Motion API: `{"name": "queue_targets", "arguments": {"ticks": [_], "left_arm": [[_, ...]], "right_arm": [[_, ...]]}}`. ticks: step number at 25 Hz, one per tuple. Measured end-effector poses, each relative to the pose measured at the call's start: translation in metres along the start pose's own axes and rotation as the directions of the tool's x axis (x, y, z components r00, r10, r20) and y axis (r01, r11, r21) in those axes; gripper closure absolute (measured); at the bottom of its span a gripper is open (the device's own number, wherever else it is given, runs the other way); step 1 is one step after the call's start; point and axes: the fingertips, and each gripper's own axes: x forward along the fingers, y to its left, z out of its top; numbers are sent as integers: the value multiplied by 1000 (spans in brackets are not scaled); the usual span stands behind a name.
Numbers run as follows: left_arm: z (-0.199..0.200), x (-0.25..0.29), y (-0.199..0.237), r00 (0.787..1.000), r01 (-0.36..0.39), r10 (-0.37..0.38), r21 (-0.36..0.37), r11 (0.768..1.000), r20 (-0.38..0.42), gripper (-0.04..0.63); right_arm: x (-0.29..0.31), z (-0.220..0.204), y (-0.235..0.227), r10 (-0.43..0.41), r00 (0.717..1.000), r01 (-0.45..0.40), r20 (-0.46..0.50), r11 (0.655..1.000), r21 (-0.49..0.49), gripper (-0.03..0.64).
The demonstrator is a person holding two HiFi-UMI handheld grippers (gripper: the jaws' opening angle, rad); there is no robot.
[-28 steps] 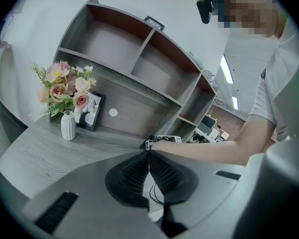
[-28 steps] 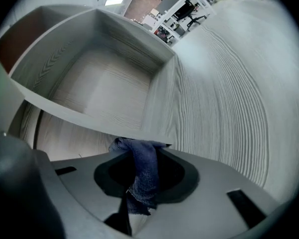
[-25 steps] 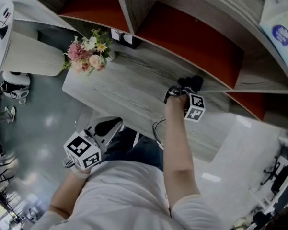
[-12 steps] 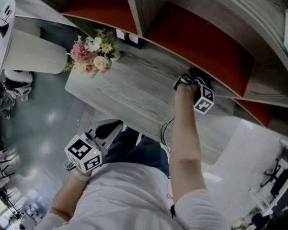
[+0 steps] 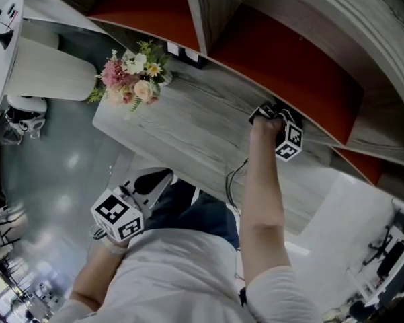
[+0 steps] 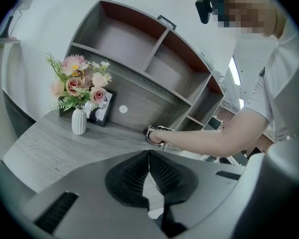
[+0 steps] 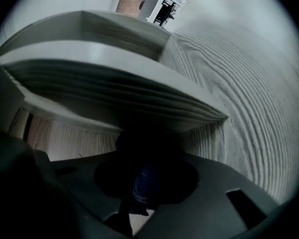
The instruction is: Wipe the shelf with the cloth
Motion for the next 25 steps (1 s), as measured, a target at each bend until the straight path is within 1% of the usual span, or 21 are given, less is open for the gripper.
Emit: {"name": "queue_targets", "arguments": {"ticks": [4, 7, 9, 11, 12, 15, 17, 19, 20, 21, 22, 23, 25], "left_arm": [[0, 3, -2, 1000, 8, -8, 5, 1000, -5, 580], [-1, 4, -4, 1000, 12, -12, 10, 1000, -7, 580], [-2, 4, -5, 1000, 13, -13, 12, 1000, -6, 580], [-2, 5, -6, 1000, 15, -15, 13, 1000, -3, 580], [-2, 5, -7, 1000, 17, -17, 14, 1000, -2, 580], [-3, 6, -10, 1000, 22, -22, 18, 1000, -2, 580], [-3, 7, -13, 1000, 28, -28, 22, 999, -5, 580], [-5, 8, -16, 999, 34, -34, 27, 999, -9, 580], [-6, 8, -17, 999, 35, -35, 28, 999, -10, 580], [-7, 8, -18, 999, 35, -35, 29, 999, -11, 580], [-7, 8, -18, 999, 35, -35, 30, 999, -11, 580], [-8, 7, -19, 999, 34, -34, 30, 999, -11, 579], [-10, 5, -20, 999, 32, -32, 29, 999, -9, 580]], "right_arm": [[0, -1, 8, 64, 998, -64, -12, 997, 33, 526], [-12, -7, 30, 118, 993, -117, -22, 991, 65, 526], [-19, -8, 40, 158, 986, -155, -48, 987, 52, 526], [-22, -5, 38, 175, 981, -176, -90, 984, -10, 526], [-24, -4, 36, 166, 980, -172, -109, 984, -50, 526], [-38, -3, 26, 98, 982, -127, -159, 975, -183, 526], [-48, -3, 21, 60, 980, -112, -189, 952, -283, 526], [-58, -4, 18, 29, 976, -112, -215, 915, -387, 526], [-62, -4, 16, 15, 974, -116, -224, 889, -443, 526], [-65, -4, 15, -1, 973, -119, -230, 855, -505, 526], [-68, -3, 14, -20, 972, -121, -233, 812, -572, 526], [-70, -1, 12, -41, 971, -122, -235, 759, -639, 525], [-75, 1, 10, -87, 967, -129, -239, 645, -754, 525]]}}
